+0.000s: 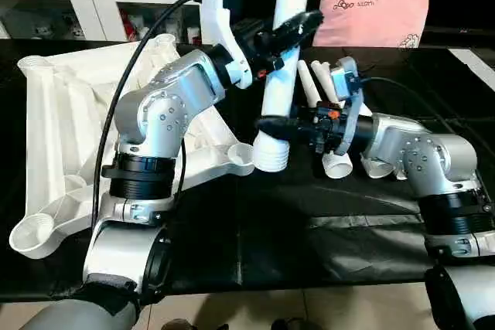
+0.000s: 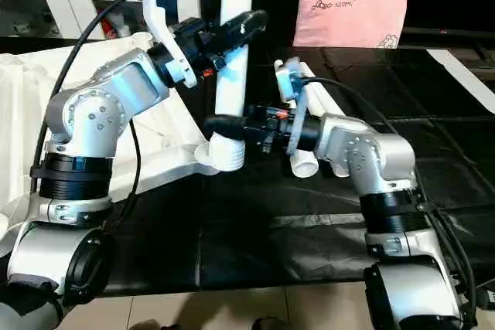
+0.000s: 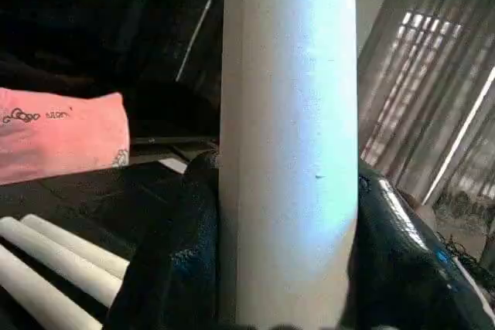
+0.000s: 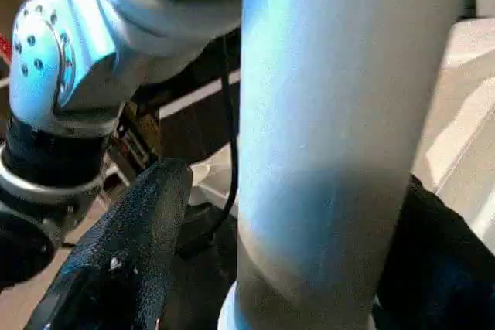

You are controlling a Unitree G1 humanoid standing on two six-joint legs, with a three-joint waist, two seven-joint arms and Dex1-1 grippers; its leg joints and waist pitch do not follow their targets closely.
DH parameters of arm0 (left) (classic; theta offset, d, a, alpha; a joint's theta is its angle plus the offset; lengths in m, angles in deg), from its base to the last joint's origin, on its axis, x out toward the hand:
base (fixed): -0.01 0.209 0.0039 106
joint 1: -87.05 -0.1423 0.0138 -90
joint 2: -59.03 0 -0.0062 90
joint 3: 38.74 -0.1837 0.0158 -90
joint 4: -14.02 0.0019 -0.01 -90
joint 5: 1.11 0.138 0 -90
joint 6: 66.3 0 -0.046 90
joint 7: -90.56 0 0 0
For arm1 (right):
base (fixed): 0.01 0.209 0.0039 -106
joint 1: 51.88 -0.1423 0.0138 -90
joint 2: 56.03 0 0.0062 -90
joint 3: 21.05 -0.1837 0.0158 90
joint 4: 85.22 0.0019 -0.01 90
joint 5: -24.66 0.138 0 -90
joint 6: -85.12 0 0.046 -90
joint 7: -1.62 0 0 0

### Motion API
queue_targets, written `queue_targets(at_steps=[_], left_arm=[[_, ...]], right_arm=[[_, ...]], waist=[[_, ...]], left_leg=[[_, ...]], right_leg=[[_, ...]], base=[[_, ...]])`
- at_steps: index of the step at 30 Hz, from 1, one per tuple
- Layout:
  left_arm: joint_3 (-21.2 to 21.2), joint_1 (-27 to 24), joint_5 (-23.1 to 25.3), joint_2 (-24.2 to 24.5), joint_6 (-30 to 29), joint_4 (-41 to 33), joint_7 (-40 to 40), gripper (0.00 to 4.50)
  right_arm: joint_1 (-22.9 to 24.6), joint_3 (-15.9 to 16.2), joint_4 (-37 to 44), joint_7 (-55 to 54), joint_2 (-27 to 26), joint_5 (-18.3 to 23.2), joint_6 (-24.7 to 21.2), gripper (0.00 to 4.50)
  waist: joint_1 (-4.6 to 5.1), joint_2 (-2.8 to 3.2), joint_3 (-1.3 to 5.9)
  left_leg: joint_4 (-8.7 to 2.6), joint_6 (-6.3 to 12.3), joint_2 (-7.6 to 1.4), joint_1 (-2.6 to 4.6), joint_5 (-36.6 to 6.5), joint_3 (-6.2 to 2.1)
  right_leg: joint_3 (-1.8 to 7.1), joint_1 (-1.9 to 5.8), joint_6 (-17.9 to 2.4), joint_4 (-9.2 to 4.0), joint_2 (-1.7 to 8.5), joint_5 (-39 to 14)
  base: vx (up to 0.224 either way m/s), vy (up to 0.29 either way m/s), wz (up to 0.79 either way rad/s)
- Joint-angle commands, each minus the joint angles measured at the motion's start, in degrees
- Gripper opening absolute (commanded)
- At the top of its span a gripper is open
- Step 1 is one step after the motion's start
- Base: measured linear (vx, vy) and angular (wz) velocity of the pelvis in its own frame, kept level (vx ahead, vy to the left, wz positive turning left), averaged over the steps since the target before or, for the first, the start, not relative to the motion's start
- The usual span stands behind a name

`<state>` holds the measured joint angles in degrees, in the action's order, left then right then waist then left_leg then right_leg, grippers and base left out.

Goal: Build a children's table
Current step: Pick table leg

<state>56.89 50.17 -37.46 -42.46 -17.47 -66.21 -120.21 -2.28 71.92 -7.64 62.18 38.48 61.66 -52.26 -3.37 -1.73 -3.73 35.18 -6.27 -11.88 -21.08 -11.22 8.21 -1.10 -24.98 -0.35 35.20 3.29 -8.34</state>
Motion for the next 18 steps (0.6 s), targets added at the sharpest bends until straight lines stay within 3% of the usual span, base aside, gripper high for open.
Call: queue_targets(at_steps=[1, 11, 18], left_arm=[[-0.93, 0.74, -0.50, 0.09, -0.52, -1.64, -0.58, 1.80], [-1.49, 0.69, -0.93, 0.01, -1.10, -2.17, -1.74, 1.80], [-1.63, 0.70, -0.88, 0.19, -1.12, -2.25, -2.07, 1.80]], right_arm=[[-0.65, 0.78, 0.14, 0.79, 0.86, -1.05, -0.32, 3.54], [-0.67, 1.72, -0.72, 0.83, 0.86, -2.21, 1.05, 3.54], [-0.45, 1.57, -0.85, 1.24, 0.78, -2.33, 0.94, 2.88]], waist=[[-0.14, -0.91, 4.86], [-0.10, -0.85, 4.86], [-0.12, -0.83, 4.88]], left_leg=[[-3.20, 2.76, 0.63, -0.45, -3.45, 1.55], [-3.21, 2.70, 0.59, -0.39, -3.73, 1.54], [-3.20, 2.82, 0.61, -0.45, -3.51, 1.52]], right_leg=[[0.78, 4.76, -11.09, -3.73, 2.05, -12.63], [0.79, 4.72, -11.10, -3.77, 2.06, -12.90], [0.78, 4.80, -11.22, -3.72, 2.05, -12.46]], base=[[0.000, 0.000, 0.00], [0.000, 0.000, 0.00], [0.000, 0.000, 0.00]])
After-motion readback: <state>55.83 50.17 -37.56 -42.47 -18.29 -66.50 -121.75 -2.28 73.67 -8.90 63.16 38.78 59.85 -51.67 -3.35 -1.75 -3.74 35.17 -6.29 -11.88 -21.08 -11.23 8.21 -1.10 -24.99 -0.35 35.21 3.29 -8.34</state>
